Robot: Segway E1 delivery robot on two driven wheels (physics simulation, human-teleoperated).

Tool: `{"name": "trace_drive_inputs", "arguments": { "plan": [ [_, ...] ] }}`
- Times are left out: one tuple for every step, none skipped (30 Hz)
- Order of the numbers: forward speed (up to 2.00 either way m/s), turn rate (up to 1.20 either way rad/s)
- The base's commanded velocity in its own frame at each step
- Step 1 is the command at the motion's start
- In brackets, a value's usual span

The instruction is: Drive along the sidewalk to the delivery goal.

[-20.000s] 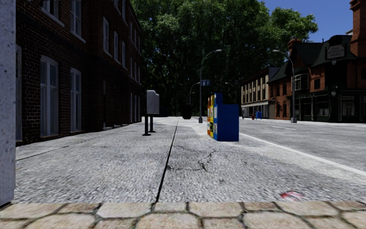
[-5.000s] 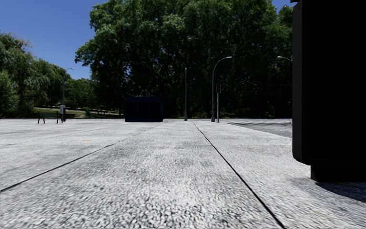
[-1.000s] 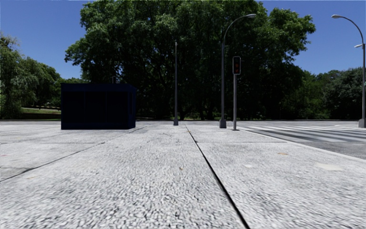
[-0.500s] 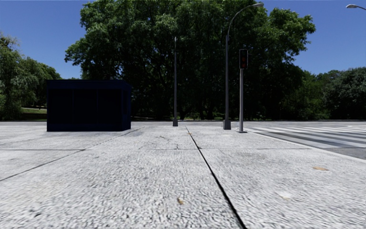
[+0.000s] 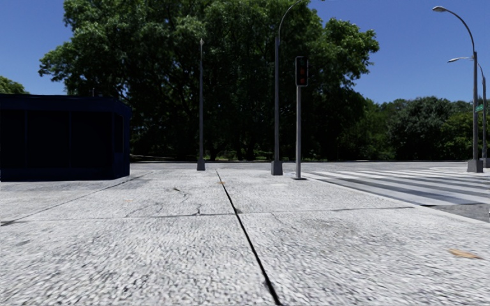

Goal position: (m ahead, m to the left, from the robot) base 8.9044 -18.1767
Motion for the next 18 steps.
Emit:
{"name": "trace_drive_inputs", "arguments": {
  "plan": [
    [2.00, -0.44],
    [2.00, -0.44],
    [2.00, -0.44],
    [2.00, -0.44],
    [2.00, -0.44],
    [2.00, -0.44],
    [2.00, -0.44],
    [2.00, -0.44],
    [2.00, -0.44],
    [2.00, -0.44],
    [2.00, -0.44],
    [2.00, -0.44],
    [2.00, -0.44],
    [2.00, -0.44],
    [2.00, -0.44],
    [2.00, -0.44],
    [2.00, -0.44],
    [2.00, -0.44]
  ]
}}
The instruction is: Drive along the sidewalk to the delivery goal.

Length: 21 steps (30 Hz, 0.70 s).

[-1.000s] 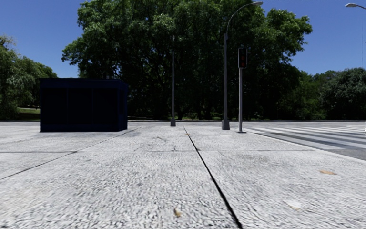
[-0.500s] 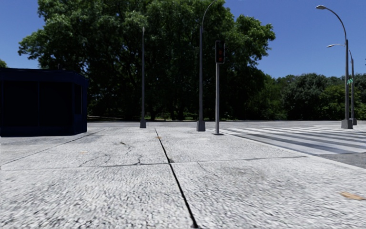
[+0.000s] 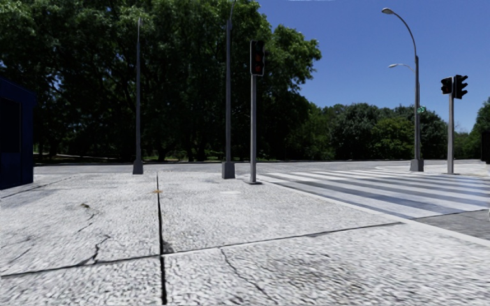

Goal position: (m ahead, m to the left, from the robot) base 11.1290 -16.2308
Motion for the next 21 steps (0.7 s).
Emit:
{"name": "trace_drive_inputs", "arguments": {
  "plan": [
    [2.00, -0.44],
    [2.00, -0.44],
    [2.00, -0.44],
    [2.00, -0.44],
    [2.00, -0.44],
    [2.00, -0.44],
    [2.00, -0.44],
    [2.00, -0.44],
    [2.00, -0.44],
    [2.00, -0.44],
    [2.00, -0.44],
    [2.00, -0.44],
    [2.00, -0.44],
    [2.00, -0.44],
    [2.00, -0.44],
    [2.00, -0.44],
    [2.00, -0.44],
    [2.00, -0.44],
    [2.00, -0.44],
    [2.00, -0.44],
    [2.00, -0.44]
  ]
}}
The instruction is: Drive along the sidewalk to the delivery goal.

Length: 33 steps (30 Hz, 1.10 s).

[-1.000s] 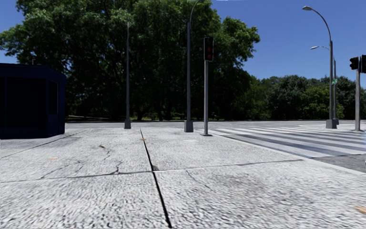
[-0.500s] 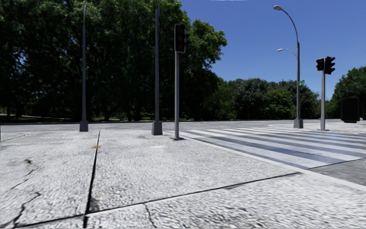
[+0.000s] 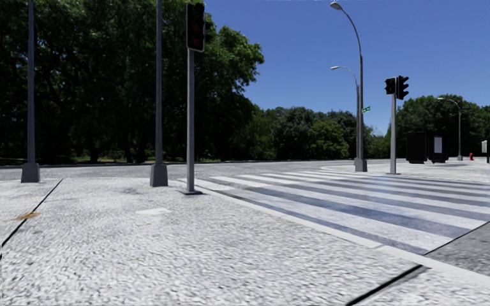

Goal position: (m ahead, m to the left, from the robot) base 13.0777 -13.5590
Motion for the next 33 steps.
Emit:
{"name": "trace_drive_inputs", "arguments": {
  "plan": [
    [2.00, -0.44],
    [2.00, -0.44],
    [2.00, -0.44],
    [2.00, -0.44],
    [2.00, -0.44],
    [2.00, -0.44],
    [2.00, -0.44],
    [2.00, -0.44],
    [2.00, -0.44],
    [2.00, -0.44],
    [2.00, -0.44],
    [2.00, -0.44],
    [2.00, -0.44],
    [2.00, -0.44],
    [2.00, -0.44],
    [2.00, -0.44],
    [2.00, -0.44],
    [2.00, -0.44],
    [2.00, -0.44],
    [2.00, -0.44],
    [2.00, -0.44],
    [2.00, -0.44],
    [2.00, -0.44],
    [2.00, -0.44],
    [2.00, -0.44],
    [2.00, -0.44],
    [1.93, -0.44],
    [1.86, -0.44],
    [1.86, -0.44],
    [1.79, -0.44],
    [1.69, -0.44],
    [1.61, -0.44],
    [1.54, -0.44]
  ]
}}
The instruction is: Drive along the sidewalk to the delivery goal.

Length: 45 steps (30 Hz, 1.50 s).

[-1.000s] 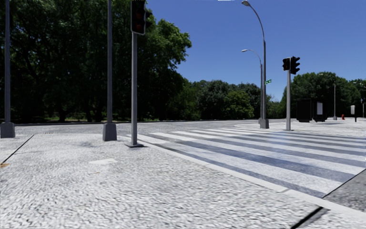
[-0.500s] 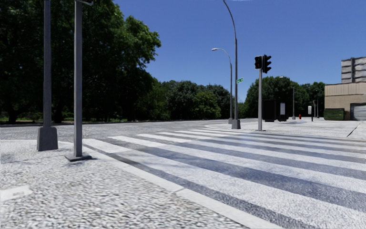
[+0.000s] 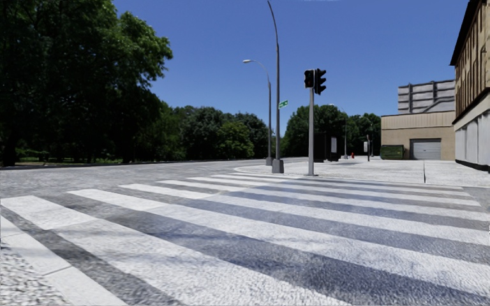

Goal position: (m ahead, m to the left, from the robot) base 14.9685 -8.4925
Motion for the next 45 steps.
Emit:
{"name": "trace_drive_inputs", "arguments": {
  "plan": [
    [1.54, -0.44],
    [1.45, -0.44],
    [1.37, -0.44],
    [1.34, -0.44],
    [1.33, -0.44],
    [1.33, -0.44],
    [1.32, -0.44],
    [1.31, -0.44],
    [1.30, -0.44],
    [1.30, -0.44],
    [1.30, -0.44],
    [1.30, -0.44],
    [1.30, -0.44],
    [1.30, -0.44],
    [1.30, -0.44],
    [1.30, -0.44],
    [1.30, -0.44],
    [1.30, -0.44],
    [1.30, -0.44],
    [1.30, -0.44],
    [1.30, -0.44],
    [1.30, -0.44],
    [1.30, -0.44],
    [1.30, -0.44],
    [1.30, -0.44],
    [1.29, -0.44],
    [1.29, -0.44],
    [1.29, -0.44],
    [1.29, -0.44],
    [1.29, -0.44],
    [1.29, -0.44],
    [1.29, -0.44],
    [1.29, -0.44],
    [1.29, -0.44],
    [1.29, -0.44],
    [1.29, -0.44],
    [1.29, -0.44],
    [1.29, -0.44],
    [1.29, -0.44],
    [1.29, -0.44],
    [1.29, -0.44],
    [1.29, -0.43],
    [1.29, -0.43],
    [1.29, -0.42],
    [1.29, -0.39]
  ]
}}
